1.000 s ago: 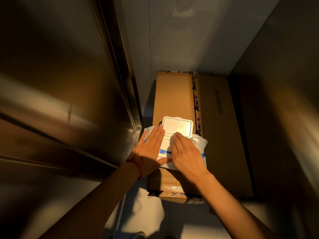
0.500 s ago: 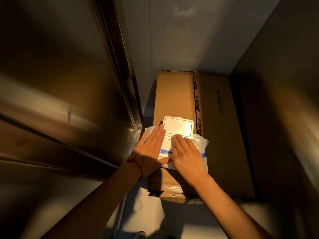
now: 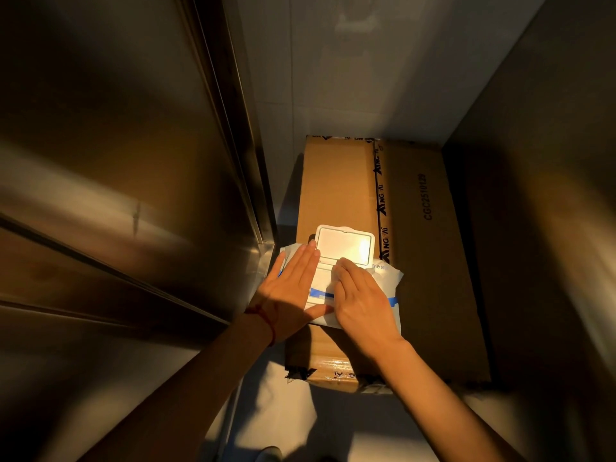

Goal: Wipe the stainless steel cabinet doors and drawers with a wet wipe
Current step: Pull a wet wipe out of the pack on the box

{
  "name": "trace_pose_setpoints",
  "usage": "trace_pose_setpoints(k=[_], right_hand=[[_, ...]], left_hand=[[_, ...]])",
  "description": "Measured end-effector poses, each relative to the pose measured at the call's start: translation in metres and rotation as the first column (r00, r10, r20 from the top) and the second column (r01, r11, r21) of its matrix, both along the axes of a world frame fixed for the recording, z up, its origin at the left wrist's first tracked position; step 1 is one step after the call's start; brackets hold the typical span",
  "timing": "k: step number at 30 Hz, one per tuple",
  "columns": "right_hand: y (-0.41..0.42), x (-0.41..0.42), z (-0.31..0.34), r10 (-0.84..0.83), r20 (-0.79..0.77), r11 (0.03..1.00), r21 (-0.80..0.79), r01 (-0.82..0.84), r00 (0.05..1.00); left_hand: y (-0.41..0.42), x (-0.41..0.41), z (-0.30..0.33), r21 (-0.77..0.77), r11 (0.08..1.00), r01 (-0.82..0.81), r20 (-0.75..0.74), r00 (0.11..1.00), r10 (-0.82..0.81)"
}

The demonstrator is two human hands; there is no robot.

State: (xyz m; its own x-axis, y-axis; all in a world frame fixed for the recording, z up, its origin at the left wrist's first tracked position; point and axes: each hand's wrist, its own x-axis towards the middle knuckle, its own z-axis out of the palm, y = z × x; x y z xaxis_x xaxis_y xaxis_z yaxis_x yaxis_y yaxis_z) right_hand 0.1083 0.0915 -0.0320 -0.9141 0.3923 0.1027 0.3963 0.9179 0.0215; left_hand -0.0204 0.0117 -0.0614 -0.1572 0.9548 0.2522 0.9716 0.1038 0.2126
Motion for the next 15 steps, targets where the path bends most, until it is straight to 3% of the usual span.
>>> trace_pose_setpoints(k=[15], right_hand=[[-0.006,0.006,-0.009,-0.011,-0.070,0.999,0.040,0.014,0.998]], left_hand=[[0.000,-0.002,-0.009,0.044,0.999,-0.004,-0.020,1.000,0.004]])
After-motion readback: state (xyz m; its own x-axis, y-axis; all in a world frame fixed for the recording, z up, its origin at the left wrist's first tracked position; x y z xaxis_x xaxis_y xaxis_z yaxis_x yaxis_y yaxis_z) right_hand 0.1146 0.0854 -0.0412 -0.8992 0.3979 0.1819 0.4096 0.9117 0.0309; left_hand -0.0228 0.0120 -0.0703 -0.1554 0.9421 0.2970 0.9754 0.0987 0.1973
